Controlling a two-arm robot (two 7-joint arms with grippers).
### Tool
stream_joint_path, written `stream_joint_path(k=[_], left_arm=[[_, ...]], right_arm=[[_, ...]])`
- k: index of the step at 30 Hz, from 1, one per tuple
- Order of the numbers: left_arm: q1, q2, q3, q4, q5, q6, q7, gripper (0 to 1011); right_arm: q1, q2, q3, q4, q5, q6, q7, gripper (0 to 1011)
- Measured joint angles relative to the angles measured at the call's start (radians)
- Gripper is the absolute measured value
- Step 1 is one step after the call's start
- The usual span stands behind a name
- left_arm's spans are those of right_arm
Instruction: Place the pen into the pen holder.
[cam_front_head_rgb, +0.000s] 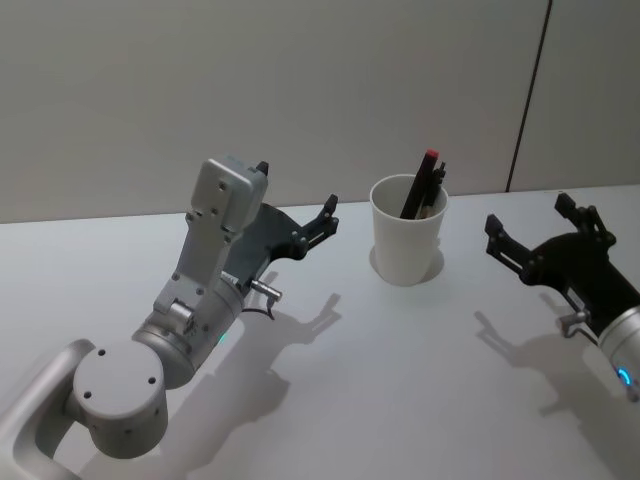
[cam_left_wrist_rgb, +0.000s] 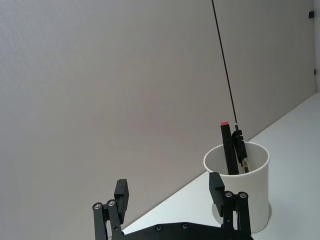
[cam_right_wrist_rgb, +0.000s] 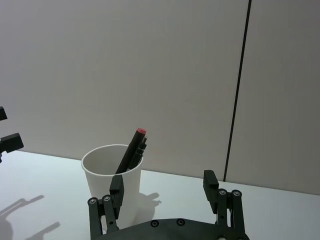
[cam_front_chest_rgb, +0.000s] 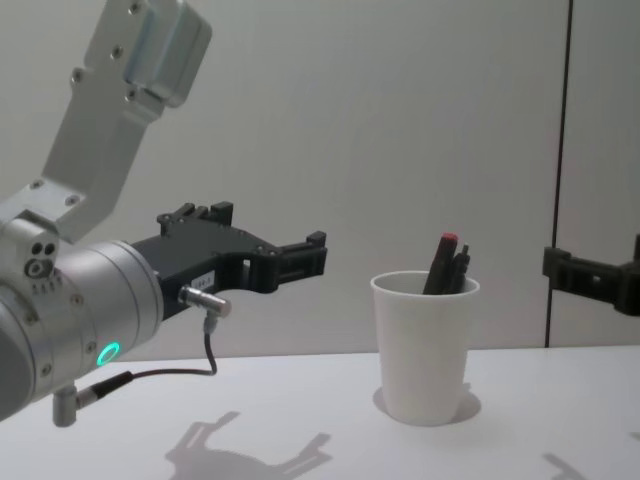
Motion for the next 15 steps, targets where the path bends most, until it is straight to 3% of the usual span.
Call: stream_joint_path(k=[15], left_arm=[[-0.001,0.000,-0.001,0.000,0.000,0.000,0.001,1001]], right_arm=[[-0.010,0.003,0.001,-0.008,-0.004,-0.001,-0.006,1001]])
